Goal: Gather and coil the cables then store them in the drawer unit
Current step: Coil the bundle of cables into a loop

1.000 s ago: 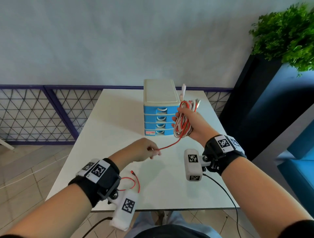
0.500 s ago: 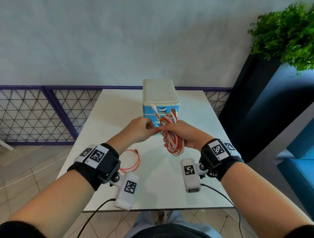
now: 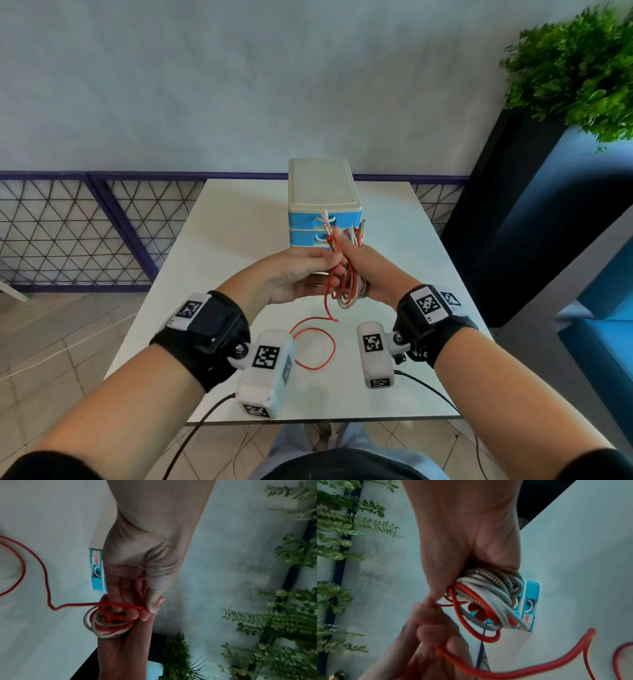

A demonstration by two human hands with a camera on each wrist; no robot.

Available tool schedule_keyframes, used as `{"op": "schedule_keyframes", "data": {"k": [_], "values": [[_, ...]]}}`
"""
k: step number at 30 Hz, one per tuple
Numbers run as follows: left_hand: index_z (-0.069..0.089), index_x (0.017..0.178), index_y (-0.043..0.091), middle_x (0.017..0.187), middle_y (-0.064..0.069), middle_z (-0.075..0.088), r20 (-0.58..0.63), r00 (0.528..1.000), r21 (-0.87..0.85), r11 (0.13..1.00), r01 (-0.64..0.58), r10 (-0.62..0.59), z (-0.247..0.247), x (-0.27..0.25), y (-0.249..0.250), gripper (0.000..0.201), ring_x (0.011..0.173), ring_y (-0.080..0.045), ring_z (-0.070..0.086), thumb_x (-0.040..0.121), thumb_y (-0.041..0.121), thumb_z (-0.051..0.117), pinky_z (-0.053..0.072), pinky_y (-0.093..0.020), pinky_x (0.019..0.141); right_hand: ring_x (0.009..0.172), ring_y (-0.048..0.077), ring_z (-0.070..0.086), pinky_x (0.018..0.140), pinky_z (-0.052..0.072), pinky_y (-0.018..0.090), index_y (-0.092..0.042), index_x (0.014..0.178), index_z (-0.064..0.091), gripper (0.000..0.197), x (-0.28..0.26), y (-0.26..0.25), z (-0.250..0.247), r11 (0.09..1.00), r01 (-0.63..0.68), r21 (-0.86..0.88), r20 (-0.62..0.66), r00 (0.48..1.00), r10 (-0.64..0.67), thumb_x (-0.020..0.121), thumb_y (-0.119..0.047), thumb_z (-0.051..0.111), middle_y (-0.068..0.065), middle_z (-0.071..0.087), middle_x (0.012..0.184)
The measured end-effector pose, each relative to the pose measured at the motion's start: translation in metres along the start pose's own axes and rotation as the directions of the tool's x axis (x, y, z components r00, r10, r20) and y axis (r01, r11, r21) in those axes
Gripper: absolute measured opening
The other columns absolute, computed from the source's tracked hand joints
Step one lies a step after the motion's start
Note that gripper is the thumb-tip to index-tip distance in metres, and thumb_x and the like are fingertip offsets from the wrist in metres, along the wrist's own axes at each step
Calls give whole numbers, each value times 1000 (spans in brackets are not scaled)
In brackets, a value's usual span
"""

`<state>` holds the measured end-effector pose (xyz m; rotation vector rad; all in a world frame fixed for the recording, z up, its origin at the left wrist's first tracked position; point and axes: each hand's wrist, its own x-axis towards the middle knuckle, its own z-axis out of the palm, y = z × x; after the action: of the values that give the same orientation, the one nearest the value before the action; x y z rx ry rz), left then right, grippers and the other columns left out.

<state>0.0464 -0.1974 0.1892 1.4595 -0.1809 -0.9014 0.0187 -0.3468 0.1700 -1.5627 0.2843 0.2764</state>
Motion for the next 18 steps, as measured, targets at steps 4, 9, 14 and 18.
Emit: {"op": "schedule_keyframes", "data": {"k": [4, 9, 14, 18], "values": [[67, 79, 14, 65, 5, 71, -15, 1000, 89, 996, -24, 25, 7, 5, -3, 12, 56, -6, 64, 86, 24, 66, 56, -18, 61, 89, 36, 59, 91, 50, 44, -5, 127, 54, 92, 1, 2, 5, 984, -87, 152, 175, 983, 60, 69, -76, 61, 26, 59, 99], [65, 80, 13, 64, 3, 63, -9, 999, 190, 981, -47, 50, 13, 0, -4, 17, 48, -6, 54, 91, 24, 60, 52, -20, 55, 59, 26, 60, 58, 56, 32, 0, 92, 64, 31, 1, 2, 1, 976, -36, 216, 92, 996, 16, 81, -26, 73, 20, 57, 75], [53, 83, 19, 51, 10, 30, 232, 965, -18, 991, 133, -125, 6, -12, -9, 26, 37, -3, 23, 98, 37, 43, 25, -16, 39, 52, 14, 64, 61, 59, 32, -6, 78, 59, 15, 8, -6, -11, 920, 146, 364, -237, 970, -60, 90, -13, 62, 4, 63, 57], [50, 80, 20, 54, 10, 30, 339, 893, 210, 949, 234, -295, -11, -21, -25, 29, 43, -6, 24, 101, 35, 35, 27, -20, 50, 62, 16, 65, 72, 59, 41, -8, 85, 58, 8, 11, -15, -39, 809, 247, 533, -371, 928, -39, 90, -13, 61, 3, 60, 67]]}}
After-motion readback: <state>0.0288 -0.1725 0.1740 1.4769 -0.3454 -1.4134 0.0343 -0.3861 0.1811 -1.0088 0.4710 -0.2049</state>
